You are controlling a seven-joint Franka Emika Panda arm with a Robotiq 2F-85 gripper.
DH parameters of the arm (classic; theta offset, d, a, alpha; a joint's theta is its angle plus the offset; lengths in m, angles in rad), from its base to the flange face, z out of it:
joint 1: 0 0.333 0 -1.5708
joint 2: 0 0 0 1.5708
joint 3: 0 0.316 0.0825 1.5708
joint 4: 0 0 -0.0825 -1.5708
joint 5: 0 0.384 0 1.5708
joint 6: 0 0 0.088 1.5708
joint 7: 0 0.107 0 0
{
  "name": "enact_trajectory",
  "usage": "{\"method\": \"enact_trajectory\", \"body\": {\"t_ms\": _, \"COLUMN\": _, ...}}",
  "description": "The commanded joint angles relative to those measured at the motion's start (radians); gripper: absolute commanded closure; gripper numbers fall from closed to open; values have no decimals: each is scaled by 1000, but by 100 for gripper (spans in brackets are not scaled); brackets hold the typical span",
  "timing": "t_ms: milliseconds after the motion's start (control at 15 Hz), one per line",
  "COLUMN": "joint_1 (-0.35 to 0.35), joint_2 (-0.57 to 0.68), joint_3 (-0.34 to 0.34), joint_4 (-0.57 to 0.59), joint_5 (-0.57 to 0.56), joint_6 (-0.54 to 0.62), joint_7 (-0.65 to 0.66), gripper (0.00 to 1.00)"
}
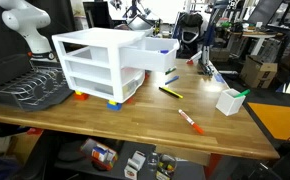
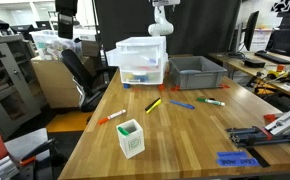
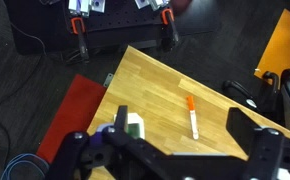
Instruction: Move the pen holder to the middle of the table
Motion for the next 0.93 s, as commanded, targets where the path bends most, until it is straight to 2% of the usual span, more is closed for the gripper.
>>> {"method": "enact_trajectory", "body": {"t_ms": 0, "joint_1": -29, "joint_2": 3, "joint_3": 24, "joint_4": 2, "joint_5": 9, "joint_6": -3, "joint_7": -11, "gripper": 0}}
{"method": "enact_trajectory", "body": {"t_ms": 333, "joint_1": 29, "joint_2": 5, "joint_3": 104, "joint_4": -96, "joint_5": 38, "joint_6": 128, "joint_7": -26, "gripper": 0}}
{"method": "enact_trajectory", "body": {"t_ms": 600, "joint_1": 104, "joint_2": 33, "joint_3": 167, "joint_4": -192, "joint_5": 134, "joint_6": 291, "joint_7": -48, "gripper": 0}}
{"method": "enact_trajectory", "body": {"t_ms": 667, "joint_1": 86, "joint_2": 32, "joint_3": 170, "joint_4": -162, "joint_5": 101, "joint_6": 231, "joint_7": -10, "gripper": 0}}
{"method": "enact_trajectory", "body": {"t_ms": 867, "joint_1": 103, "joint_2": 41, "joint_3": 181, "joint_4": -184, "joint_5": 115, "joint_6": 275, "joint_7": -17, "gripper": 0}}
